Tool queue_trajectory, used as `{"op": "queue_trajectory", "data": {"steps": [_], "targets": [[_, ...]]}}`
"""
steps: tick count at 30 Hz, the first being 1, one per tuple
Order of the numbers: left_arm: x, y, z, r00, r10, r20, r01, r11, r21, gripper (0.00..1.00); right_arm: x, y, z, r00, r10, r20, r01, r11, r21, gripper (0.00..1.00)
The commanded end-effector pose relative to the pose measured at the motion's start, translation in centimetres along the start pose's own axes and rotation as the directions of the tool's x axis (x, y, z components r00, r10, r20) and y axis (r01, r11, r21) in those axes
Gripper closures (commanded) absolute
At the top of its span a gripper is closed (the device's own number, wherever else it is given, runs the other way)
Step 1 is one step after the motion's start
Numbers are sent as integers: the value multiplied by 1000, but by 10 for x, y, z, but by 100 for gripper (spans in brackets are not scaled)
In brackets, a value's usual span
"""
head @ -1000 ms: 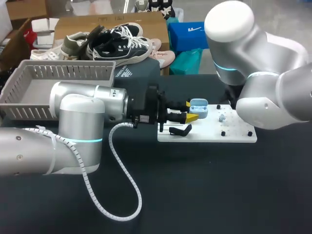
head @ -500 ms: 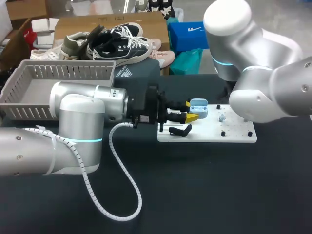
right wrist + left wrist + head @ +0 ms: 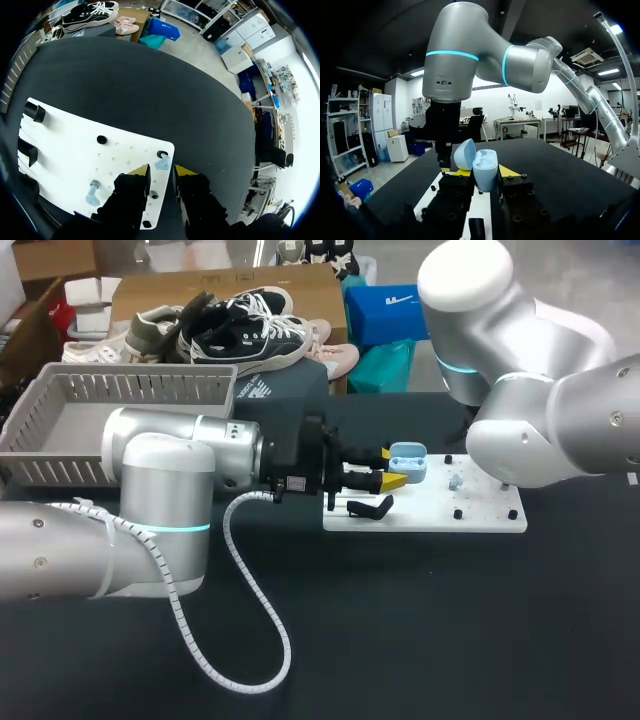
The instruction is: Pick up each earbud case from the left stands, insert the matching earbuds, close the lid, and place the case in the box.
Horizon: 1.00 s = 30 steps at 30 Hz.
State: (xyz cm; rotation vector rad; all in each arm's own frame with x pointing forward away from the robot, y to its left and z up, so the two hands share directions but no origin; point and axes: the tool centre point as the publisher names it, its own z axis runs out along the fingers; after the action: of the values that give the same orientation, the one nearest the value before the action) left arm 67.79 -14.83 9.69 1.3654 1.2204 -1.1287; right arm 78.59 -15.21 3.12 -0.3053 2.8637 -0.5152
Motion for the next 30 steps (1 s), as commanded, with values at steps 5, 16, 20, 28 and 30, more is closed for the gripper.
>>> {"op": "queue_trajectory", "data": {"steps": [5, 16, 20, 28, 30], "targets": [[0, -1, 0, 1000, 1, 2, -1, 1000, -4, 100, 0, 1, 3, 1000, -6, -5, 6, 1000, 5, 74], [0, -1, 0, 1000, 1, 2, -1, 1000, -4, 100, -1, 1, 8, 1000, -13, -11, 13, 1000, 4, 84], [0, -1, 0, 1000, 1, 2, -1, 1000, -4, 100, -1, 1, 8, 1000, -14, -12, 14, 1000, 5, 100], [0, -1, 0, 1000, 1, 2, -1, 1000, -4, 100, 4, -2, 3, 1000, -5, -4, 5, 1000, -1, 100], [0, -1, 0, 1000, 1, 2, -1, 1000, -4, 100, 6, -4, -1, 1000, -2, 2, 2, 1000, -3, 100]]}}
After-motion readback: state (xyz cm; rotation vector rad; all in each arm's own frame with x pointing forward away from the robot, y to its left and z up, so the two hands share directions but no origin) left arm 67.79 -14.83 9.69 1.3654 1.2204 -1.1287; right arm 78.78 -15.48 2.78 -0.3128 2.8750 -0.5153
